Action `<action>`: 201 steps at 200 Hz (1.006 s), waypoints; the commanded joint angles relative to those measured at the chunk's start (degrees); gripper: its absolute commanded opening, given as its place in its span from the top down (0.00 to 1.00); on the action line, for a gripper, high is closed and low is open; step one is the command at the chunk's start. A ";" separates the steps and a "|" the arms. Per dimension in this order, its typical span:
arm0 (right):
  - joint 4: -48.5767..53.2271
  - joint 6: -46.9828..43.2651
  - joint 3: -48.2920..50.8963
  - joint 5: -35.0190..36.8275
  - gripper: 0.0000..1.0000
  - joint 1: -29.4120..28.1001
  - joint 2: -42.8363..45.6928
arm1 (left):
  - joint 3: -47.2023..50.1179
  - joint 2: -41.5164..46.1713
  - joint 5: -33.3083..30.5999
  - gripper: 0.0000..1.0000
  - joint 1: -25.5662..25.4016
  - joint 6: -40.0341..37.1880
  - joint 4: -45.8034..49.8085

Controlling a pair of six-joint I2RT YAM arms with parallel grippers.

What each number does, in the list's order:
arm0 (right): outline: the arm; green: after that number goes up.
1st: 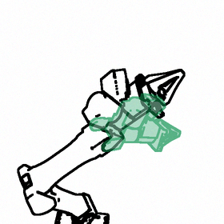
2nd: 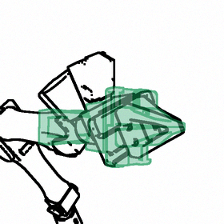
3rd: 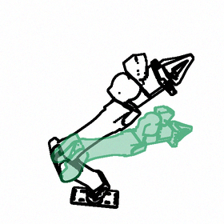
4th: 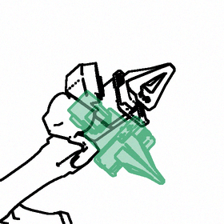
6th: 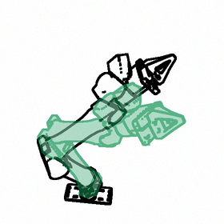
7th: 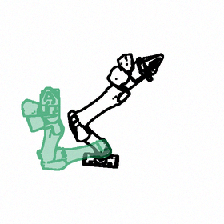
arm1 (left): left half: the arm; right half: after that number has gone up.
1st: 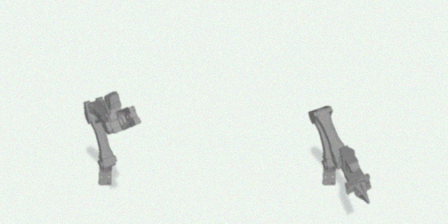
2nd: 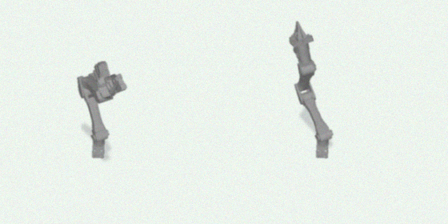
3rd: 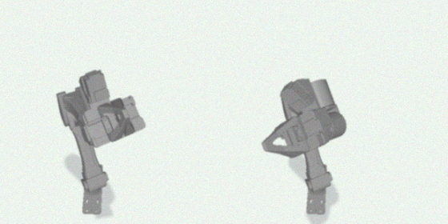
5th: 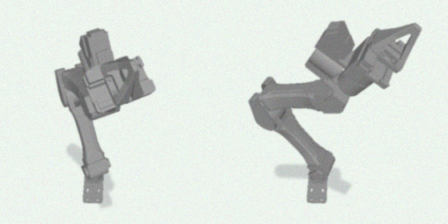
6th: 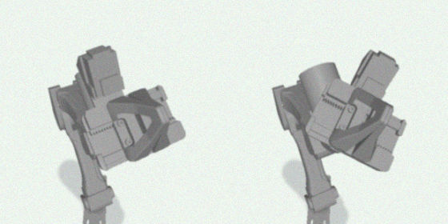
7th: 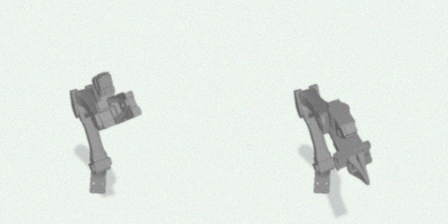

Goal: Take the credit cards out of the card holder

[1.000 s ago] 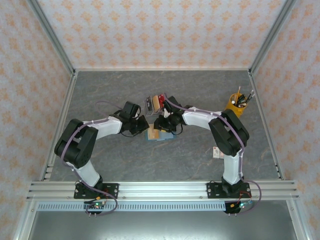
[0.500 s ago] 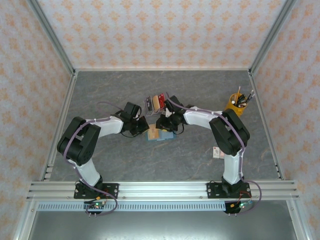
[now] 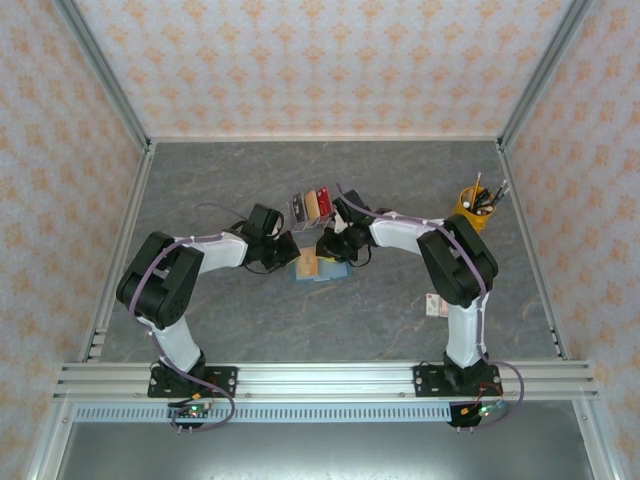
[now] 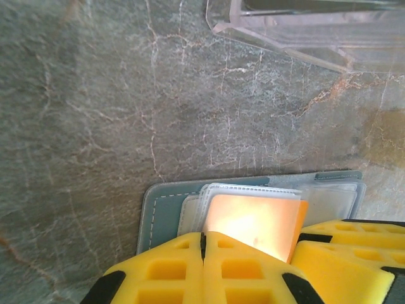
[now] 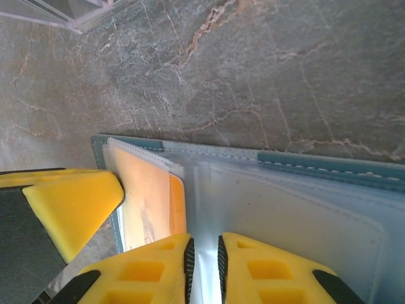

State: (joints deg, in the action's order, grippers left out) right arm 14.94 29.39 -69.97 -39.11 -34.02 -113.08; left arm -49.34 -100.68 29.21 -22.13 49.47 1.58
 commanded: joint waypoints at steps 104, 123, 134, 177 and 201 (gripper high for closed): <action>-8.24 1.62 1.54 -8.45 0.79 -0.21 -1.96 | 4.52 -2.77 -4.33 1.00 -0.15 0.04 4.39; -10.14 2.01 2.50 -9.42 0.79 -0.20 -1.22 | 4.43 -2.68 -4.34 1.00 -0.19 0.01 4.56; -11.06 2.17 2.95 -9.70 0.79 -0.17 -0.72 | 4.41 -2.55 -4.34 1.00 -0.17 0.01 4.66; -13.12 3.48 3.53 -10.98 0.79 -0.17 -1.11 | 5.72 -1.53 -4.52 1.00 -0.19 0.27 3.92; -13.35 3.49 3.46 -11.51 0.79 -0.17 -1.10 | 5.89 -1.53 -4.21 1.00 -0.19 0.29 3.64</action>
State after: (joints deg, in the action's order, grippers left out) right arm 6.74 32.23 -66.72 -46.39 -32.69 -113.73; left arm -46.68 -99.48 28.71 -22.13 49.67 -1.43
